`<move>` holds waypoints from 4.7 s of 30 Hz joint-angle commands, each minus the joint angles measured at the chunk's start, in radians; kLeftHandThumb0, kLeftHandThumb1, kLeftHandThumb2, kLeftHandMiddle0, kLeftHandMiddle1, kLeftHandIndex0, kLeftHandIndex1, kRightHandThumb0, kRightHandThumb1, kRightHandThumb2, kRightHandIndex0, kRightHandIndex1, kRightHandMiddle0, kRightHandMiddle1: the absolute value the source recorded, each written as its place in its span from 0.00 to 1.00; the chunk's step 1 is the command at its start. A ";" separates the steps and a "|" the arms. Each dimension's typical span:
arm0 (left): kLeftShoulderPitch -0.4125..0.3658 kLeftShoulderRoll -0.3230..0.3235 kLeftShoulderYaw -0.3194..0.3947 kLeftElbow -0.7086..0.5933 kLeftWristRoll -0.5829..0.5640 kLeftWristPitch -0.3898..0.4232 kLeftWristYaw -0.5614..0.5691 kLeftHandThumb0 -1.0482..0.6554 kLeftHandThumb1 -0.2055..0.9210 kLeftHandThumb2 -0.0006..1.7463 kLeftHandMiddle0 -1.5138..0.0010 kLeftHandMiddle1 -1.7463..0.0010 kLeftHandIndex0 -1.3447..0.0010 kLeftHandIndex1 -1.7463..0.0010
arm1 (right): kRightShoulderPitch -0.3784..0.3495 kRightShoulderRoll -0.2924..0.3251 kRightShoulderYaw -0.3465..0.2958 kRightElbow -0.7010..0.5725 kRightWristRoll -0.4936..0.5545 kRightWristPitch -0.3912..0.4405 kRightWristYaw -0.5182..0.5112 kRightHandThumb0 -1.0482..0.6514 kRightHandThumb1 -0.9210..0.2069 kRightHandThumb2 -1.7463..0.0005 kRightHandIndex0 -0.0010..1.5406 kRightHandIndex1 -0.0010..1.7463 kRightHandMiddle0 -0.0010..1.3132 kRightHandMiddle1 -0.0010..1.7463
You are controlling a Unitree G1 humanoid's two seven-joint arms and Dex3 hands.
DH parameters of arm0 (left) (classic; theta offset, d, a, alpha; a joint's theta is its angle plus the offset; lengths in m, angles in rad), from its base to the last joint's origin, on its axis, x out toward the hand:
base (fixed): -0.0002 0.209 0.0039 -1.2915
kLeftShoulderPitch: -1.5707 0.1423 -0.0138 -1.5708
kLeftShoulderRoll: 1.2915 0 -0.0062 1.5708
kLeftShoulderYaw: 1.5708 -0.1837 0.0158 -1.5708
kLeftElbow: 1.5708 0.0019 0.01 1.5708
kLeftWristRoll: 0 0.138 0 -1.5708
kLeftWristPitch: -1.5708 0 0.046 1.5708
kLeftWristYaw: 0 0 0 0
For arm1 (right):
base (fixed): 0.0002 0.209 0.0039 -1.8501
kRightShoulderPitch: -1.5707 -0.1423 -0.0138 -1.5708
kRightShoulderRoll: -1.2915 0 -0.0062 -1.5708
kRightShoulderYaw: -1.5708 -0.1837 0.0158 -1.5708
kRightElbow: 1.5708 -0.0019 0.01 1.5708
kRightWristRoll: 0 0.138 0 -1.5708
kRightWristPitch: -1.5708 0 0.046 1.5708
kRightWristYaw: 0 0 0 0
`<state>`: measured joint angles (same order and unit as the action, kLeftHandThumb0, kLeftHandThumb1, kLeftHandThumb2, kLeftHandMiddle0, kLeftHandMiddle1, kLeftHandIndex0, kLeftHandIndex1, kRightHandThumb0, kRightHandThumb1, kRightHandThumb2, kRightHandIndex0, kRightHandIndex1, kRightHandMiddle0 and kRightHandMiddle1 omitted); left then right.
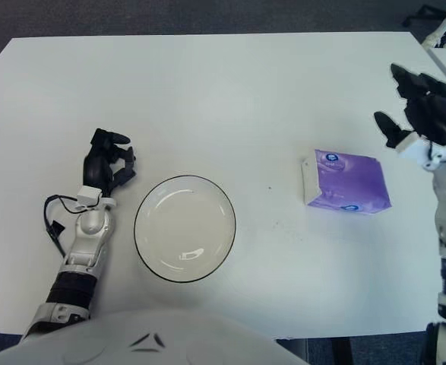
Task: Put the tissue paper into the plate.
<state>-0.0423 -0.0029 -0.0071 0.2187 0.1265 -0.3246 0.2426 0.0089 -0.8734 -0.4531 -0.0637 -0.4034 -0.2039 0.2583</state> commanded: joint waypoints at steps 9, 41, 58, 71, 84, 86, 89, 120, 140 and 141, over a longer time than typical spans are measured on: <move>0.094 -0.047 -0.052 0.164 0.021 0.068 -0.011 0.39 0.78 0.50 0.63 0.00 0.75 0.00 | 0.103 -0.286 -0.272 -0.206 0.293 -0.178 0.420 0.01 0.00 0.65 0.00 0.00 0.00 0.00; 0.089 -0.047 -0.045 0.163 -0.011 0.046 -0.051 0.39 0.75 0.53 0.61 0.00 0.73 0.00 | -0.003 -0.309 -0.257 -0.320 0.346 -0.048 0.528 0.00 0.00 0.75 0.00 0.00 0.00 0.00; 0.093 -0.042 -0.036 0.152 -0.017 0.063 -0.051 0.39 0.79 0.49 0.63 0.01 0.75 0.00 | -0.002 -0.304 -0.256 -0.347 0.343 -0.026 0.530 0.00 0.00 0.75 0.00 0.00 0.00 0.00; 0.100 -0.036 -0.031 0.154 -0.020 0.040 -0.054 0.39 0.78 0.50 0.61 0.00 0.74 0.00 | 0.171 -0.211 -0.246 -0.418 0.295 -0.020 0.582 0.00 0.00 0.75 0.00 0.00 0.00 0.00; 0.104 -0.038 -0.022 0.142 -0.015 0.072 -0.044 0.39 0.79 0.49 0.64 0.00 0.75 0.00 | 0.312 -0.169 -0.014 -0.320 0.153 -0.194 0.552 0.00 0.05 0.79 0.00 0.00 0.00 0.00; 0.105 -0.036 -0.021 0.142 -0.011 0.072 -0.042 0.39 0.79 0.49 0.65 0.00 0.75 0.00 | 0.327 -0.152 -0.016 -0.304 0.134 -0.231 0.536 0.00 0.05 0.80 0.00 0.00 0.00 0.00; 0.105 -0.035 -0.019 0.144 -0.008 0.070 -0.043 0.39 0.78 0.49 0.65 0.00 0.75 0.00 | 0.335 -0.144 -0.018 -0.290 0.119 -0.263 0.519 0.00 0.05 0.80 0.00 0.00 0.00 0.00; 0.107 -0.024 -0.013 0.143 -0.012 0.068 -0.049 0.39 0.79 0.49 0.64 0.00 0.75 0.00 | 0.335 -0.098 0.015 -0.251 -0.011 -0.327 0.389 0.00 0.01 0.83 0.00 0.00 0.00 0.00; 0.107 -0.023 -0.012 0.139 -0.013 0.078 -0.050 0.39 0.79 0.49 0.64 0.00 0.75 0.00 | 0.302 -0.046 -0.021 -0.250 -0.152 -0.294 0.197 0.00 0.00 0.81 0.00 0.00 0.00 0.00; 0.107 -0.023 -0.011 0.139 -0.014 0.078 -0.050 0.39 0.79 0.49 0.64 0.00 0.75 0.00 | 0.300 -0.046 -0.021 -0.250 -0.155 -0.290 0.192 0.00 0.00 0.80 0.00 0.00 0.00 0.00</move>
<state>-0.0633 -0.0296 -0.0196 0.2435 0.1007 -0.3001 0.1938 0.3188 -0.9278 -0.4591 -0.3127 -0.5345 -0.5060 0.4736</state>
